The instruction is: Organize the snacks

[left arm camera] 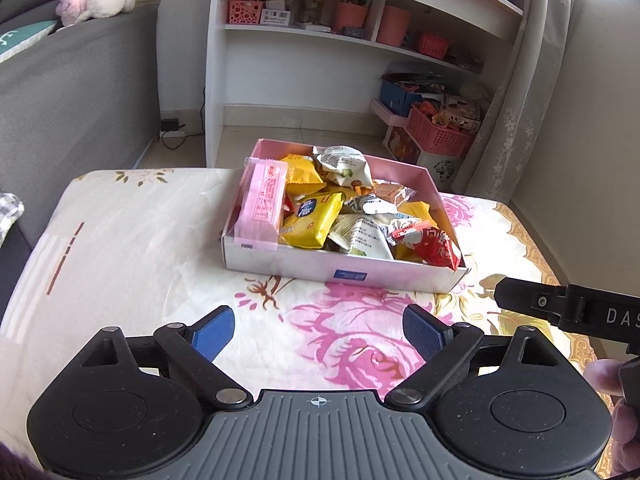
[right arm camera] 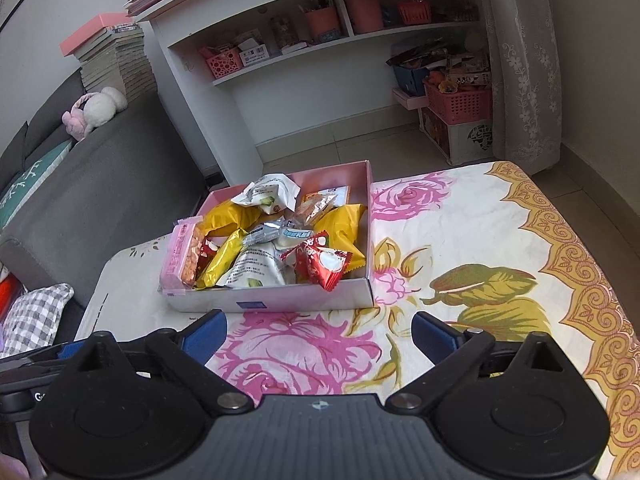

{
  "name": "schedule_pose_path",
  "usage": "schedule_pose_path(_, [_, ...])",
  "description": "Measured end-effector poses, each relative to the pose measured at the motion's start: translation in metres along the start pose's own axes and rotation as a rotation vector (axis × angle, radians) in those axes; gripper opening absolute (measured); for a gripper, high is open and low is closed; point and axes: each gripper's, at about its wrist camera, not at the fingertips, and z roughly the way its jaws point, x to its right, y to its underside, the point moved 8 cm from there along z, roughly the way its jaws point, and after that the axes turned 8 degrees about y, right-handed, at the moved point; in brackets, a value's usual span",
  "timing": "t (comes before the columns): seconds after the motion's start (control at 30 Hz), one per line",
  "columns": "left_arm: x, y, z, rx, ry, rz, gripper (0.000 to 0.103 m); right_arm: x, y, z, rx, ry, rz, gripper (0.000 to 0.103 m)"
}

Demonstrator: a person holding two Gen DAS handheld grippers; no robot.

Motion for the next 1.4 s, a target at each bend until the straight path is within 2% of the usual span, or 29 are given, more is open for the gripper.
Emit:
schedule_pose_path(0.3, [-0.006, 0.011, -0.042, 0.012, -0.053, -0.021, 0.098, -0.02, 0.012, -0.032, 0.01, 0.033, -0.066, 0.096])
schedule_pose_path(0.53, [0.0, 0.02, -0.058, 0.018, -0.105, 0.022, 0.101, -0.024, 0.03, -0.043, 0.012, 0.102, -0.124, 0.096])
schedule_pose_path(0.7, [0.004, 0.022, -0.065, 0.029, -0.151, 0.086, 0.101, -0.029, 0.027, -0.053, 0.054, 0.096, -0.134, 0.096])
schedule_pose_path(0.9, [-0.005, 0.025, -0.068, 0.036, -0.199, 0.082, 0.101, -0.034, 0.032, -0.049, 0.045, 0.091, -0.176, 0.096])
schedule_pose_path(1.17, [-0.005, 0.036, -0.064, -0.002, -0.183, 0.049, 0.101, -0.037, 0.037, -0.047, 0.04, 0.097, -0.213, 0.096])
schedule_pose_path(1.4, [-0.005, 0.036, -0.066, 0.007, -0.191, 0.058, 0.101, -0.038, 0.039, -0.048, 0.042, 0.098, -0.218, 0.096])
